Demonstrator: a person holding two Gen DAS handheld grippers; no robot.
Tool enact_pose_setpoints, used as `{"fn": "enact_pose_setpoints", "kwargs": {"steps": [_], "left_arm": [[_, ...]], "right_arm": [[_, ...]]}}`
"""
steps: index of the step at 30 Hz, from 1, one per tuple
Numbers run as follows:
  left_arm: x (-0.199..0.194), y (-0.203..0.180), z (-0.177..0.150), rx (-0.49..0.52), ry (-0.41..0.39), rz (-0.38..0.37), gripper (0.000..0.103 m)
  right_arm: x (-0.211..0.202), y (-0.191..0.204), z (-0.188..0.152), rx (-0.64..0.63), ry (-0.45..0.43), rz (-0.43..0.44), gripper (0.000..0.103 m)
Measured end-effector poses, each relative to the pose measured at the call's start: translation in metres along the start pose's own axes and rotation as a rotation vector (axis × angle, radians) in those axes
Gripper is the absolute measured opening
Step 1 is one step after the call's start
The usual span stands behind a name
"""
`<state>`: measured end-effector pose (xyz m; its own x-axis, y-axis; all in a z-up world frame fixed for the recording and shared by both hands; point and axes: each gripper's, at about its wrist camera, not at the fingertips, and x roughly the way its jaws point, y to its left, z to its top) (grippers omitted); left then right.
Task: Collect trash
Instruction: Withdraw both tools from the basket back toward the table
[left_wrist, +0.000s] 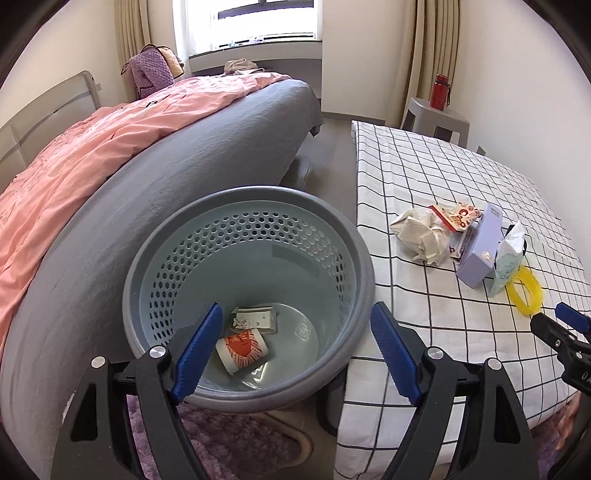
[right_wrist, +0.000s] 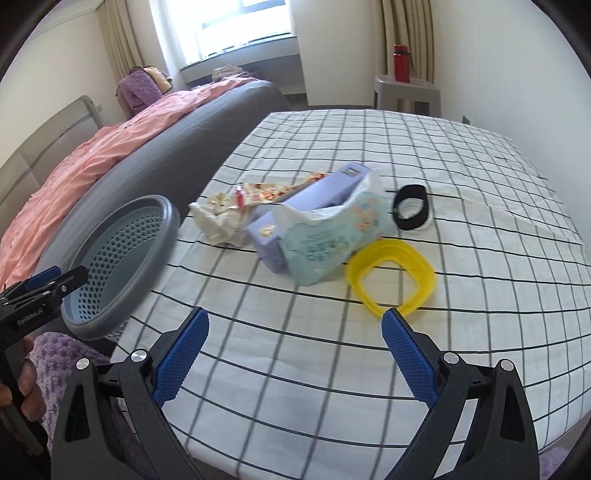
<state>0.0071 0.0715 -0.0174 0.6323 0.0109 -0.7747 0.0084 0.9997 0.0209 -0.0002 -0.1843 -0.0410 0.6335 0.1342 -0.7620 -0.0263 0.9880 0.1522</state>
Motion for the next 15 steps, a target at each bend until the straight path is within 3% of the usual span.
{"fn": "enact_pose_setpoints", "kwargs": {"steps": [7, 15], "left_arm": [[0.000, -0.040, 0.005, 0.044, 0.003, -0.024, 0.078], [0.003, -0.082, 0.013, 0.092, 0.010, -0.039, 0.078]], "right_arm": [[0.008, -0.056, -0.002, 0.029, 0.025, -0.062, 0.095], [0.031, -0.070, 0.011, -0.032, 0.069, -0.036, 0.096]]}}
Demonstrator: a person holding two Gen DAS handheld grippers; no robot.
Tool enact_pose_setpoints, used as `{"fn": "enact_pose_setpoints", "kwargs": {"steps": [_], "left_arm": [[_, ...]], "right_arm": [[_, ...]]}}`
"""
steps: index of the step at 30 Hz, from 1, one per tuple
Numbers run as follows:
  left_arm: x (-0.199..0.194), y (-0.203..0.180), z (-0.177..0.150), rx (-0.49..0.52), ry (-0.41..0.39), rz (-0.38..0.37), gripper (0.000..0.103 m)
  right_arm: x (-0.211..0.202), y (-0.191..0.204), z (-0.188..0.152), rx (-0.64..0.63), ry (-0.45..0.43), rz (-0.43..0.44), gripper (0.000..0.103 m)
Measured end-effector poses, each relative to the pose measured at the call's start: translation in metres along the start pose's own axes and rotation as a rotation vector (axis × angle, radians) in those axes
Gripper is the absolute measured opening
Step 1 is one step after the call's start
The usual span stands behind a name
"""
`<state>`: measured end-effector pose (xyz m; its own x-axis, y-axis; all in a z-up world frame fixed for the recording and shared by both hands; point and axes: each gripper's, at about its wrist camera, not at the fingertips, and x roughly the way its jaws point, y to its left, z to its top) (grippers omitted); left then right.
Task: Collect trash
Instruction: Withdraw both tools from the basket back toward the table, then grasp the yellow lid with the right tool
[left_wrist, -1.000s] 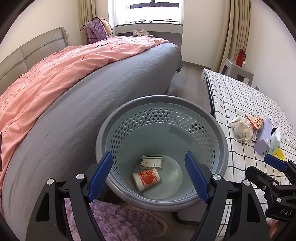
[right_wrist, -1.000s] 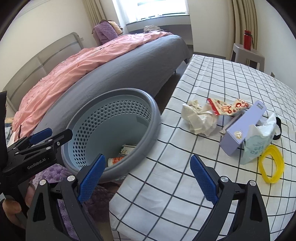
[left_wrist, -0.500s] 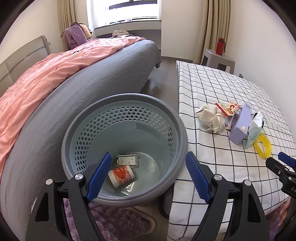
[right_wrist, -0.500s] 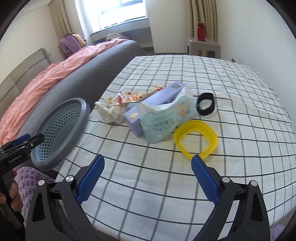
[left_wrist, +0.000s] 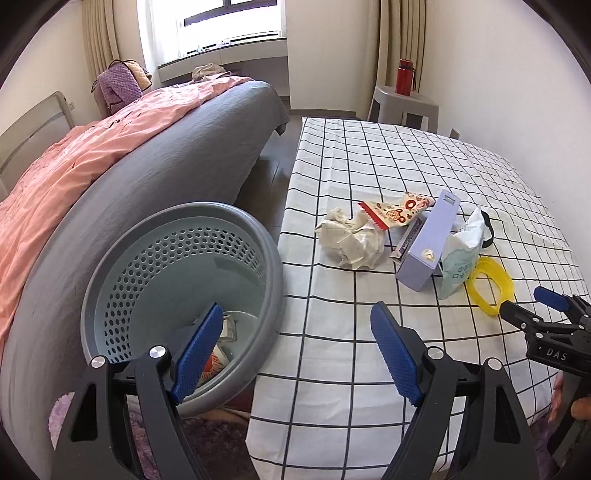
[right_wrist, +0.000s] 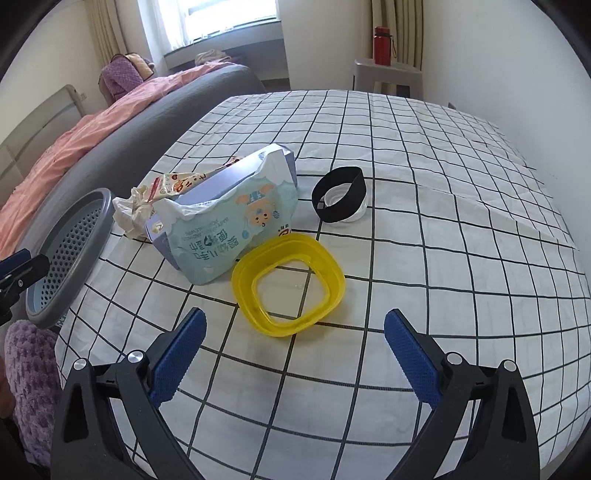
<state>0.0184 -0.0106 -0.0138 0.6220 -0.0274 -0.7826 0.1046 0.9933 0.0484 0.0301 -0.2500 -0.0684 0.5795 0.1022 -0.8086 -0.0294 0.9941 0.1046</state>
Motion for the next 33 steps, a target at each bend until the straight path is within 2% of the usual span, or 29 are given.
{"fn": "enact_pose_setpoints", "kwargs": {"steps": [6, 17, 20, 22, 26, 27, 33], "left_arm": [[0.004, -0.016, 0.007, 0.023, 0.002, -0.001, 0.078], [0.014, -0.022, 0.014, 0.028, 0.016, -0.011, 0.078], [0.015, -0.023, 0.012, 0.031, 0.019, -0.014, 0.078], [0.016, -0.022, 0.012, 0.030, 0.020, -0.016, 0.079], [0.016, -0.022, 0.012, 0.030, 0.021, -0.023, 0.078], [0.017, -0.023, 0.012, 0.031, 0.022, -0.025, 0.078], [0.016, -0.030, 0.013, 0.045, 0.021, -0.045, 0.078]], "right_arm": [[0.019, -0.001, 0.009, -0.048, 0.031, -0.002, 0.096], [0.044, 0.005, 0.018, -0.108, 0.067, -0.028, 0.096], [0.047, 0.007, 0.018, -0.121, 0.066, -0.028, 0.093], [0.049, 0.008, 0.018, -0.123, 0.071, -0.027, 0.086], [0.048, 0.008, 0.017, -0.126, 0.065, -0.030, 0.080], [0.048, 0.009, 0.017, -0.127, 0.062, -0.031, 0.075], [0.042, 0.008, 0.014, -0.110, 0.049, -0.014, 0.072]]}}
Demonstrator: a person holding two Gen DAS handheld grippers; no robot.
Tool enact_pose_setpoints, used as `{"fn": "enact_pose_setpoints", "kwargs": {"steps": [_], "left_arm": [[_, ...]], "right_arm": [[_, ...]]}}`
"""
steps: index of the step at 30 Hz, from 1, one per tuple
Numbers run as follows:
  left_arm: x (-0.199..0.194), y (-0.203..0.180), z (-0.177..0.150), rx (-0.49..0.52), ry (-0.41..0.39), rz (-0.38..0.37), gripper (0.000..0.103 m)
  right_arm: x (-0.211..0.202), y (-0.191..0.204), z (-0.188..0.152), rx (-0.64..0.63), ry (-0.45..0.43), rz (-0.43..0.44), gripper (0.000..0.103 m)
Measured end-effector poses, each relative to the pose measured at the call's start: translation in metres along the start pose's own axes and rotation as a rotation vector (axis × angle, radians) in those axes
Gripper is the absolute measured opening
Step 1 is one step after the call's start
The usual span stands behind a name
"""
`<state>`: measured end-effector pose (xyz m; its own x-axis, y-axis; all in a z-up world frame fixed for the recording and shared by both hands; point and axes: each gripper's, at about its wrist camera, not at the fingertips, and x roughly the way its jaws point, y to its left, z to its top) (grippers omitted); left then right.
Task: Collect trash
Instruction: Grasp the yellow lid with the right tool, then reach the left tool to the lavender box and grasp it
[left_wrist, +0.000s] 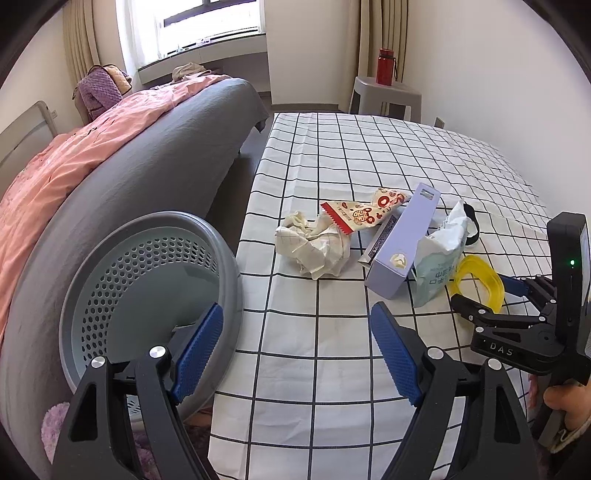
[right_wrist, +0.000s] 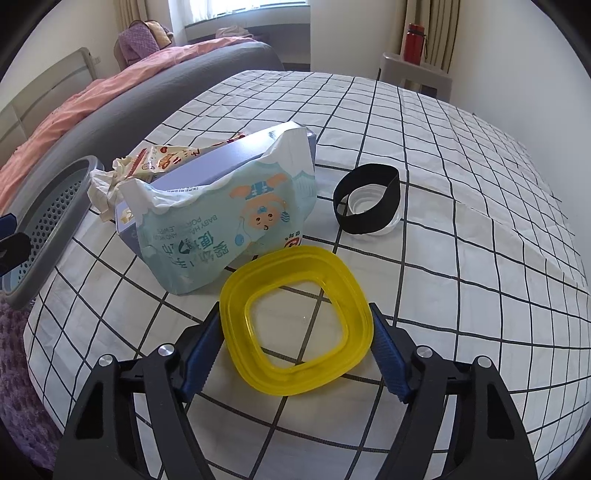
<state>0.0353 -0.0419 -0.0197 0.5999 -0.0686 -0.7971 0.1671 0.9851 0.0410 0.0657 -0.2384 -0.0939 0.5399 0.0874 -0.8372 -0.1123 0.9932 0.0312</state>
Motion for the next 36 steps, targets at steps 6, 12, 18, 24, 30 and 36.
{"fn": "enact_pose_setpoints", "kwargs": {"steps": [6, 12, 18, 24, 30, 36], "left_arm": [[0.001, -0.011, 0.008, 0.021, -0.006, -0.036, 0.078], [0.008, -0.025, 0.027, 0.045, -0.018, -0.056, 0.078], [0.024, -0.040, 0.050, 0.066, -0.017, -0.071, 0.078], [0.047, -0.054, 0.065, 0.089, 0.003, -0.062, 0.078], [0.068, -0.066, 0.077, 0.114, 0.030, -0.071, 0.078], [0.087, -0.075, 0.080, 0.140, 0.062, -0.066, 0.078]], "right_arm": [[-0.013, -0.009, -0.005, 0.060, -0.032, 0.005, 0.072], [-0.030, -0.021, -0.017, 0.116, -0.070, 0.005, 0.072], [-0.040, -0.035, -0.022, 0.169, -0.096, 0.026, 0.072], [-0.039, -0.044, -0.024, 0.192, -0.103, 0.049, 0.072], [-0.039, -0.052, -0.025, 0.213, -0.110, 0.072, 0.072], [-0.041, -0.057, -0.025, 0.226, -0.124, 0.091, 0.072]]}}
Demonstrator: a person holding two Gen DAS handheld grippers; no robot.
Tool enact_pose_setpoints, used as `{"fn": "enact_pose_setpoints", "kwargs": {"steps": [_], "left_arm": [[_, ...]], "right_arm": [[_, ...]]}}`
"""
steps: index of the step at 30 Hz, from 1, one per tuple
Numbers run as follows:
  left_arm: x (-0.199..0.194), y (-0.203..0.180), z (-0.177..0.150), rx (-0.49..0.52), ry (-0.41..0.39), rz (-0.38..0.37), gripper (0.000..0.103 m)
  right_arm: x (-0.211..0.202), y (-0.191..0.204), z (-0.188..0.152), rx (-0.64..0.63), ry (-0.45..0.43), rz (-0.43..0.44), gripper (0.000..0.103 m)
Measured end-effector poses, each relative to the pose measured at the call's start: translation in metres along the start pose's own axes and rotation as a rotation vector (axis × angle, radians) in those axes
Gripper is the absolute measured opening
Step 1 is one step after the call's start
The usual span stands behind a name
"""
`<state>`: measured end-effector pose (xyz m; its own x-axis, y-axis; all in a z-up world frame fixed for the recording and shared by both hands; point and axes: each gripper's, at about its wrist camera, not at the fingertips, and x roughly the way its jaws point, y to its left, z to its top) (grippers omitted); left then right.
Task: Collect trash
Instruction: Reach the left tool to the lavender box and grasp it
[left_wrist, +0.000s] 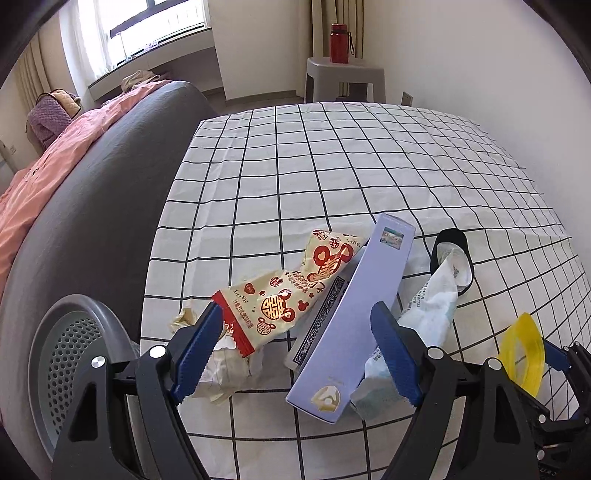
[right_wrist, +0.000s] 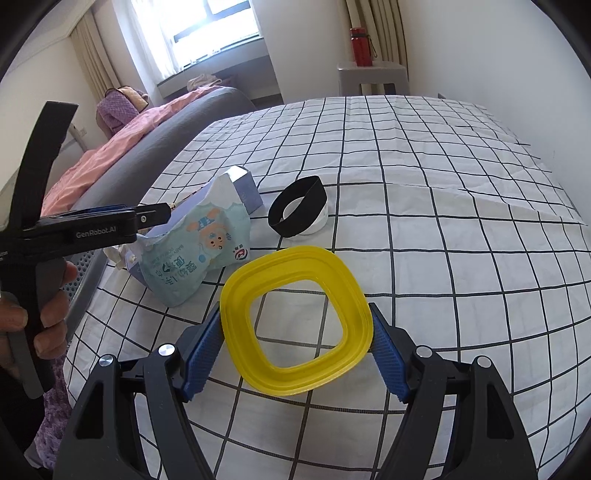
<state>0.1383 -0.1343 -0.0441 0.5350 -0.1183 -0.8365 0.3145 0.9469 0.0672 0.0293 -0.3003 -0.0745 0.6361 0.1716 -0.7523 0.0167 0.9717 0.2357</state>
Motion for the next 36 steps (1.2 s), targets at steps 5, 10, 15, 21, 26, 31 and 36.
{"fn": "enact_pose_setpoints", "kwargs": {"steps": [5, 10, 15, 21, 26, 31, 36], "left_arm": [[0.004, -0.005, -0.001, 0.014, 0.006, -0.007, 0.078], [0.004, -0.012, -0.004, 0.032, 0.006, -0.017, 0.078], [0.009, -0.020, -0.008, 0.051, 0.020, -0.017, 0.078], [0.011, -0.028, -0.008, 0.068, 0.022, -0.024, 0.078], [0.006, -0.035, -0.010, 0.082, 0.003, -0.022, 0.075], [0.009, -0.041, -0.011, 0.099, 0.014, -0.035, 0.051], [0.009, -0.042, -0.013, 0.091, 0.018, -0.050, 0.040]], "right_arm": [[-0.003, -0.004, 0.001, 0.013, -0.010, 0.012, 0.072], [-0.006, -0.007, 0.002, 0.022, -0.019, 0.020, 0.072], [-0.008, -0.010, 0.003, 0.029, -0.024, 0.024, 0.072], [-0.010, -0.013, 0.002, 0.038, -0.032, 0.027, 0.072], [-0.012, -0.013, 0.002, 0.042, -0.037, 0.031, 0.072], [-0.015, -0.014, 0.002, 0.046, -0.044, 0.033, 0.072], [-0.017, -0.016, 0.001, 0.051, -0.047, 0.034, 0.072]]}}
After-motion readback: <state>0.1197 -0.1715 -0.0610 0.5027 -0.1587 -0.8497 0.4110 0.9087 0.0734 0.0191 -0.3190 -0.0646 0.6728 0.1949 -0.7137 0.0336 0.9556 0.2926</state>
